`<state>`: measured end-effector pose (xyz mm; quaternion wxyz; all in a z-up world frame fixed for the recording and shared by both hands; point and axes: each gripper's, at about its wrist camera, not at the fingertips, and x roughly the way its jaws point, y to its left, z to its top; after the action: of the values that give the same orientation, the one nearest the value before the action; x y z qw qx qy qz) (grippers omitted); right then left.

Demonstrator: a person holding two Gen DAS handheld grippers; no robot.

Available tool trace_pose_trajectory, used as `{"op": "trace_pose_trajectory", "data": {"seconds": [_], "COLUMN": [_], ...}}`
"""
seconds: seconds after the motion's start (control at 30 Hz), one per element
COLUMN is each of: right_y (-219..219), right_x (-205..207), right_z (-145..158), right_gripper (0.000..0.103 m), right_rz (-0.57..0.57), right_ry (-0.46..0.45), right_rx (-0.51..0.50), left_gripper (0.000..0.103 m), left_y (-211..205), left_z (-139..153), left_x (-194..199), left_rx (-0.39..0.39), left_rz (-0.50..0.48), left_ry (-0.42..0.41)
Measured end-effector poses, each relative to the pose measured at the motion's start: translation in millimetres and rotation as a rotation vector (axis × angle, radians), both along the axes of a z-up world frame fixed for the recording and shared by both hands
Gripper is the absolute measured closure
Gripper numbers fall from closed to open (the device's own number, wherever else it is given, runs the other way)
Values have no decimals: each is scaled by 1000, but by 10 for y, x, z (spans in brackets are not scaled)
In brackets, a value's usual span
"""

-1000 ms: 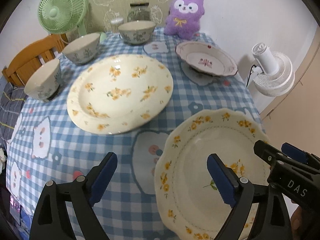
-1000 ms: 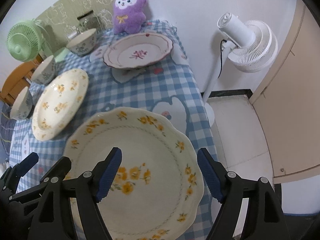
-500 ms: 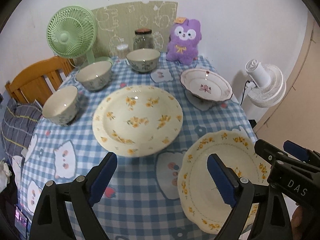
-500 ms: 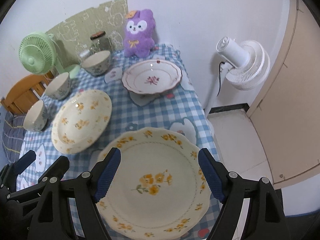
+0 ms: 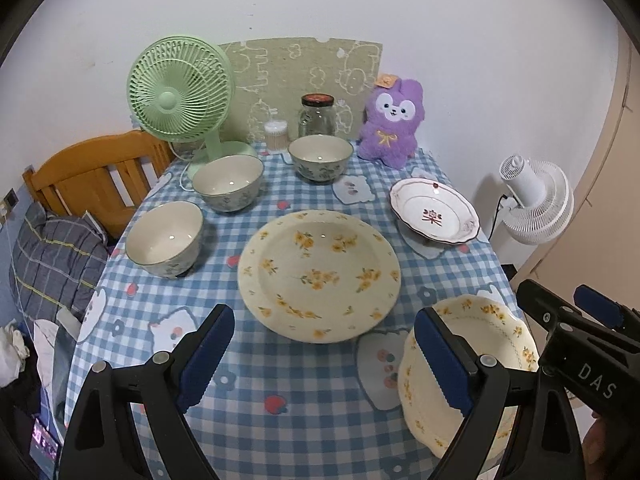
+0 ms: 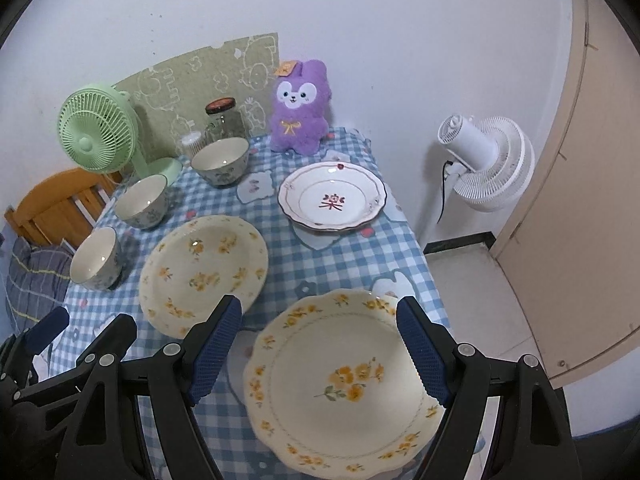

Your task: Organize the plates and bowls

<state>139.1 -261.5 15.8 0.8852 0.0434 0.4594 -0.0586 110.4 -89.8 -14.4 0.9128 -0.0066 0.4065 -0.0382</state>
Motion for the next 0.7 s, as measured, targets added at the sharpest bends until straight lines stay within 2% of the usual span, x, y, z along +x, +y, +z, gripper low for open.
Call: {"op": "trace_pose_trajectory", "data": {"seconds": [0.13, 0.43, 0.7], "right_y": [102, 418, 569], "right_x": [-12, -2, 166], "right_z": [44, 172, 210], "right_gripper": [21, 21, 20], "right_rz": [-22, -37, -52], "right_ry": [-4, -43, -63], "right_rx": [11, 12, 44], "left_gripper": [10, 10, 10], "left_y": [115, 448, 657], "left_z": [58, 141, 225], "left_x": [0, 84, 192], "left_rx": [23, -13, -19], "left_rz": [11, -8, -11], "left_ry": [-24, -36, -66]}}
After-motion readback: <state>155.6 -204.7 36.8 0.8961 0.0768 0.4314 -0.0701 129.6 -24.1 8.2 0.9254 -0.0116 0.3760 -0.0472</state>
